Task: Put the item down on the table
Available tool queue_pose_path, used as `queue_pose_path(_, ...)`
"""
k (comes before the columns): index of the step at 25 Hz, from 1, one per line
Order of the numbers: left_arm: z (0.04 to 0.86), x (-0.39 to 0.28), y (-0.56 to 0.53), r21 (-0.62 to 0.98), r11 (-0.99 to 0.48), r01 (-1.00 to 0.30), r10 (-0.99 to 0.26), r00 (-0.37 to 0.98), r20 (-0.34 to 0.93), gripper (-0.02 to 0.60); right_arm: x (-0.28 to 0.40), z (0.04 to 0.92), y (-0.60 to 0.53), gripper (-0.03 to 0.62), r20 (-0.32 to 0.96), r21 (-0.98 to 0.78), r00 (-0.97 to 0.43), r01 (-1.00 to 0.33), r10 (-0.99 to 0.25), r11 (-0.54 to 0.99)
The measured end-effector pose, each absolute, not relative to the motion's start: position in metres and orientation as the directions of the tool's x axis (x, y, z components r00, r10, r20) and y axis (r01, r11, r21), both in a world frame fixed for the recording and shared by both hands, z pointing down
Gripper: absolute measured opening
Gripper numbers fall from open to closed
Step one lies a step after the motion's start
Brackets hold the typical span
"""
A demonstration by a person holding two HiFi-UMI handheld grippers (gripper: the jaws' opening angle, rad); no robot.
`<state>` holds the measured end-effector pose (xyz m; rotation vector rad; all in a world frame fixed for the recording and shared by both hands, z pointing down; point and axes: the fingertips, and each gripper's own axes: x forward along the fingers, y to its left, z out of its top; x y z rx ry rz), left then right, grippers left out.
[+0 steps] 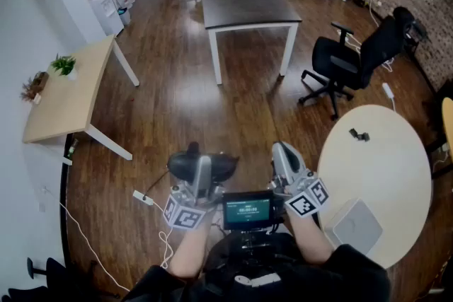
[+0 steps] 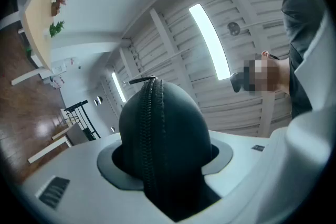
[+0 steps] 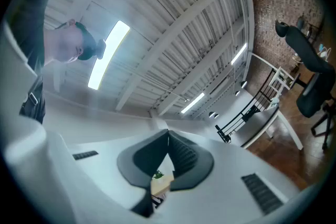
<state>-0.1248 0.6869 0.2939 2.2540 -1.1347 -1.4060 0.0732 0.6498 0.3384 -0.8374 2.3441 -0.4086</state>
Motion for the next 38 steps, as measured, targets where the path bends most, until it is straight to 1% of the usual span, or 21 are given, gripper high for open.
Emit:
queue_pose_path(8, 0.295, -0.133, 0.648, 0.565, -0.675, -0.474, -0.711, 0.214, -0.67, 0.258, 0.064, 0.331, 0.604, 0.003, -0.46, -0.433, -0.622, -0.465, -0.633, 0.772)
queue_pose_path(14, 0.294, -0.127, 0.584, 0.545, -0.68, -0.492, -0.704, 0.228, -0.673, 0.258, 0.067, 0.332, 0.538, 0.003, -0.482, -0.433, -0.614, -0.453, -0.625, 0.779)
queue_pose_path(28, 0.272, -0.064, 0.435, 0.51, -0.7, -0.5, -0.682, 0.259, -0.684, 0.258, 0.129, 0.323, 0.39, 0.003, -0.505, -0.447, -0.593, -0.443, -0.628, 0.777)
queue_pose_path(38, 0.266, -0.036, 0.387, 0.493, -0.694, -0.525, -0.683, 0.262, -0.682, 0.258, 0.155, 0.331, 0.337, 0.003, -0.516, -0.484, -0.585, -0.403, -0.626, 0.776)
